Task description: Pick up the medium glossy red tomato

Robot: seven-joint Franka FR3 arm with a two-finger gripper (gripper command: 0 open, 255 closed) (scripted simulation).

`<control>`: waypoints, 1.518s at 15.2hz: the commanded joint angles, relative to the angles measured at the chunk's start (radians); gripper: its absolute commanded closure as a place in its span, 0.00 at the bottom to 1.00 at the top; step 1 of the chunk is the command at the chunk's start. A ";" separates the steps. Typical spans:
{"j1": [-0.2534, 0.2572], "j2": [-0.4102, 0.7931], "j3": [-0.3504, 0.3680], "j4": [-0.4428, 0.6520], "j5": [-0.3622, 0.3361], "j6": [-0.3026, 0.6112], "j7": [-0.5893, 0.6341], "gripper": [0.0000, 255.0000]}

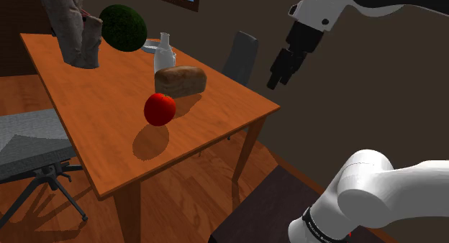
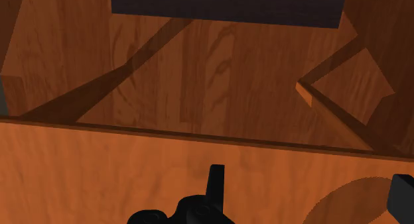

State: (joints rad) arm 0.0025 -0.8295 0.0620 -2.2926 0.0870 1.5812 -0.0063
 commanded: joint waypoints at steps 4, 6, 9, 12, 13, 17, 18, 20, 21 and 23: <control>0.012 0.106 -0.011 0.026 0.025 0.074 -0.026 0.00; 0.020 0.179 -0.018 0.050 0.043 0.118 -0.045 0.00; 0.034 0.292 -0.028 0.096 0.072 0.176 -0.074 0.00; 0.048 0.406 -0.036 0.156 0.104 0.223 -0.106 0.00; 0.053 0.445 -0.038 0.178 0.116 0.236 -0.117 0.00; 0.070 0.600 -0.045 0.282 0.163 0.275 -0.161 0.00; 0.074 0.639 -0.046 0.311 0.175 0.281 -0.171 0.00; 0.081 0.718 -0.046 0.375 0.200 0.289 -0.192 0.00; 0.083 0.758 -0.046 0.409 0.212 0.291 -0.202 0.00; 0.088 0.838 -0.044 0.481 0.236 0.292 -0.220 0.00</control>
State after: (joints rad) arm 0.0894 -0.0322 0.0191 -1.8437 0.3099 1.8693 -0.2119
